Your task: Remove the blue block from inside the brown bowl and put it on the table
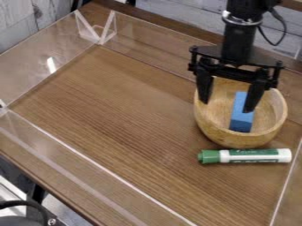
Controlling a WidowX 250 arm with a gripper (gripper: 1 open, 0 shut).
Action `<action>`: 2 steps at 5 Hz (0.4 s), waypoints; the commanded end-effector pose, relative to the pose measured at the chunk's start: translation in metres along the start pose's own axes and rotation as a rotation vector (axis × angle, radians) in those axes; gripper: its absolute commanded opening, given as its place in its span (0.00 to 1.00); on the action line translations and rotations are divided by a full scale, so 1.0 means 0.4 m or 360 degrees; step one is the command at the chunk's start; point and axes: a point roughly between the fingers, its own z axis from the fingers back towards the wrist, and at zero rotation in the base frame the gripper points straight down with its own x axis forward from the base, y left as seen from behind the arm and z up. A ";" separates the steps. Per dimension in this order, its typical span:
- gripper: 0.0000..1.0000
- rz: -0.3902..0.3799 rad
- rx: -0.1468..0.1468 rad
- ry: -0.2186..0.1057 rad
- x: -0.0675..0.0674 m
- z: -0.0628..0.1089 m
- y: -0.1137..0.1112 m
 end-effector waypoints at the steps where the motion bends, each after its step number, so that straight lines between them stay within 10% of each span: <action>1: 1.00 -0.0005 -0.0064 -0.0117 0.012 0.039 -0.026; 2: 1.00 -0.0011 -0.0078 -0.0124 0.014 0.028 -0.040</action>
